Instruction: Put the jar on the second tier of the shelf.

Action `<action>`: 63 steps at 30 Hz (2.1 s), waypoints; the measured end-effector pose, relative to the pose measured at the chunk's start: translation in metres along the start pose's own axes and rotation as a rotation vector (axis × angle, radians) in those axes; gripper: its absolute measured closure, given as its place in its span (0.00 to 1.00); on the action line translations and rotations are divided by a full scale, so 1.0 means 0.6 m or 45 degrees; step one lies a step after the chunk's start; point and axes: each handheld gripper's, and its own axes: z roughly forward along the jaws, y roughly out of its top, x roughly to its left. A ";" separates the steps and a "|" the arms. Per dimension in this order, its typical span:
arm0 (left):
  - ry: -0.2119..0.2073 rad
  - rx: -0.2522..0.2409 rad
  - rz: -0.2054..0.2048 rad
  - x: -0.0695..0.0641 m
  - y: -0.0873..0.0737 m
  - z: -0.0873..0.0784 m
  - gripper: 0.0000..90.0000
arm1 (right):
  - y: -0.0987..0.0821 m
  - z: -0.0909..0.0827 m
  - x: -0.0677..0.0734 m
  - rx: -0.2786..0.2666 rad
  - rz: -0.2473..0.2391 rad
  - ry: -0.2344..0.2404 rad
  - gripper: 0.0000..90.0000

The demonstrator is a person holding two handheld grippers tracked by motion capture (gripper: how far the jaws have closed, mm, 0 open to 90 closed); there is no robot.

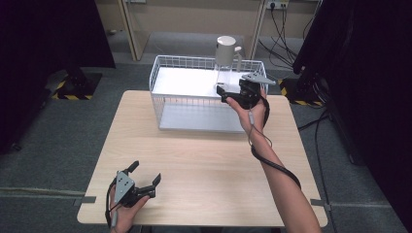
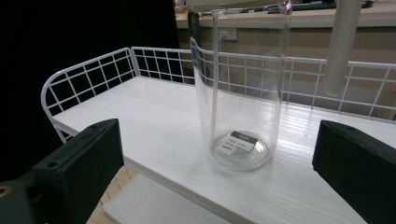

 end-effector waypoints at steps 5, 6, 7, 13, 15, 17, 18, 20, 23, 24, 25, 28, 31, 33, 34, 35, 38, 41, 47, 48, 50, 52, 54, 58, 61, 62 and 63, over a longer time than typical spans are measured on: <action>0.001 -0.002 -0.003 0.000 0.000 0.000 0.06 | -0.011 -0.008 0.002 0.005 -0.011 0.000 0.02; 0.001 -0.002 -0.004 0.000 0.000 0.000 0.06 | -0.013 -0.009 0.002 0.008 -0.015 0.000 0.02; 0.001 -0.002 -0.004 0.000 0.000 0.000 0.06 | -0.016 -0.011 0.003 0.010 -0.015 0.002 0.02; 0.001 -0.001 -0.004 0.000 0.000 0.000 0.06 | -0.025 -0.021 0.004 0.014 -0.023 0.015 0.02; 0.002 -0.001 -0.003 0.000 0.000 0.000 0.06 | -0.027 -0.024 0.005 0.016 -0.030 0.018 0.02; 0.003 -0.002 -0.003 0.000 0.000 0.000 0.06 | -0.029 -0.029 0.006 0.016 -0.037 0.022 0.02; 0.002 -0.002 -0.002 -0.001 0.000 0.000 0.06 | -0.029 -0.031 0.007 0.017 -0.039 0.021 0.02; 0.003 0.000 0.000 0.000 0.000 0.000 0.06 | -0.030 -0.035 0.008 0.017 -0.048 0.024 0.02; 0.004 -0.001 0.000 0.000 0.000 0.000 0.06 | -0.034 -0.042 0.009 0.017 -0.059 0.028 0.02; 0.004 -0.001 0.000 0.000 0.000 0.000 0.06 | -0.036 -0.043 0.009 0.020 -0.062 0.028 0.02; 0.004 -0.001 0.000 0.000 0.000 0.000 0.06 | -0.038 -0.045 0.009 0.022 -0.063 0.029 0.02; 0.005 -0.001 -0.001 0.000 0.000 0.000 0.06 | -0.045 -0.051 0.007 0.032 -0.068 0.030 0.02; 0.006 -0.001 0.000 0.000 0.000 0.000 0.06 | -0.050 -0.057 0.005 0.039 -0.078 0.028 0.02; 0.006 0.000 -0.001 0.000 0.000 0.000 0.06 | -0.053 -0.060 0.004 0.041 -0.079 0.026 0.02; 0.007 0.001 -0.001 0.000 0.000 0.000 0.06 | -0.055 -0.062 0.004 0.044 -0.081 0.026 0.02; 0.007 0.000 0.000 0.000 0.000 0.000 0.06 | -0.057 -0.064 0.003 0.047 -0.082 0.026 0.02; 0.008 0.000 0.001 -0.001 0.000 0.000 0.06 | -0.063 -0.069 0.003 0.049 -0.088 0.027 0.02; 0.008 0.000 0.000 -0.001 0.000 0.000 0.06 | -0.066 -0.072 0.003 0.050 -0.089 0.028 0.02; 0.009 0.000 -0.001 0.000 0.000 0.000 0.06 | -0.078 -0.080 0.000 0.062 -0.097 0.025 0.02; 0.009 0.000 -0.001 0.000 0.000 0.000 0.06 | -0.080 -0.081 -0.001 0.065 -0.098 0.025 0.02; 0.009 0.000 -0.001 0.000 0.000 0.000 0.06 | -0.084 -0.084 -0.001 0.070 -0.104 0.026 0.02; 0.009 0.000 -0.001 0.000 0.000 0.000 0.06 | -0.088 -0.087 -0.003 0.073 -0.107 0.024 0.02; 0.010 0.000 0.000 -0.001 0.000 0.000 0.06 | -0.091 -0.090 -0.004 0.075 -0.105 0.023 0.02; 0.010 0.000 0.001 -0.001 0.000 0.000 0.06 | -0.100 -0.097 -0.008 0.082 -0.114 0.018 0.02; 0.010 0.002 0.000 -0.001 0.000 0.001 0.06 | -0.107 -0.102 -0.011 0.087 -0.116 0.015 0.02; 0.010 0.002 0.000 -0.001 0.000 0.001 0.06 | -0.108 -0.104 -0.011 0.089 -0.115 0.015 0.02; 0.010 0.001 0.001 -0.001 0.000 0.000 0.06 | -0.111 -0.106 -0.012 0.091 -0.115 0.014 0.02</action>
